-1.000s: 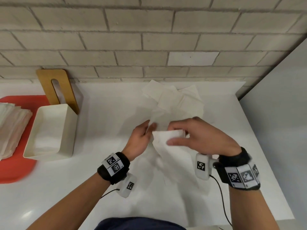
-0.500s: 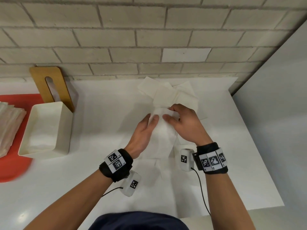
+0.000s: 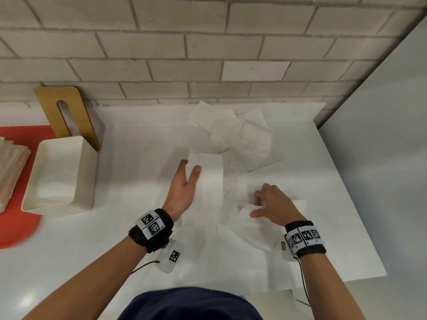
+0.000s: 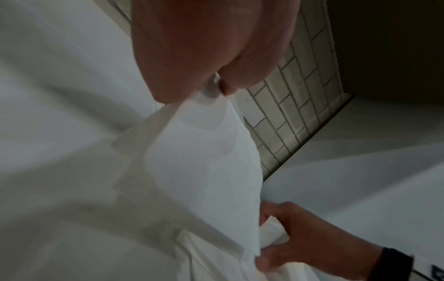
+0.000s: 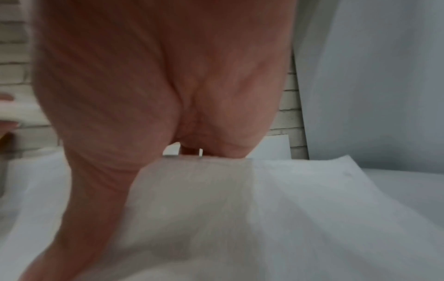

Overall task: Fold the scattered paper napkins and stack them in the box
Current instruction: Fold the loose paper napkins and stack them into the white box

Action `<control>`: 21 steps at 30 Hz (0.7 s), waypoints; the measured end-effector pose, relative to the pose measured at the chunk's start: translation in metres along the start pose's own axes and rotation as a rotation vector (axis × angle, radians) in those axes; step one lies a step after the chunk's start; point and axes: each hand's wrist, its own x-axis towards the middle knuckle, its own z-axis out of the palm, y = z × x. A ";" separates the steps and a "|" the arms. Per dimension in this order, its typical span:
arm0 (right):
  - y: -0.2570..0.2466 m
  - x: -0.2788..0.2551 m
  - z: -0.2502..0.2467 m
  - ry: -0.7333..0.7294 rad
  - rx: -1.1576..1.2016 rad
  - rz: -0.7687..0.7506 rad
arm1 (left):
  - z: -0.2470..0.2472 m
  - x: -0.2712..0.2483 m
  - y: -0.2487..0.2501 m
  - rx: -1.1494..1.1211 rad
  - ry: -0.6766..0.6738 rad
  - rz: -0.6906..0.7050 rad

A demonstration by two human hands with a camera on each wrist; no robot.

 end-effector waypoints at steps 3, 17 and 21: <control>-0.008 -0.013 -0.010 0.093 0.249 -0.085 | -0.003 -0.003 -0.007 -0.015 0.003 -0.038; -0.178 -0.001 0.011 0.853 0.377 -0.054 | 0.002 -0.023 0.021 -0.353 0.052 -0.081; -0.198 0.000 0.012 0.891 0.259 -0.104 | -0.018 -0.028 0.015 -0.465 -0.040 -0.144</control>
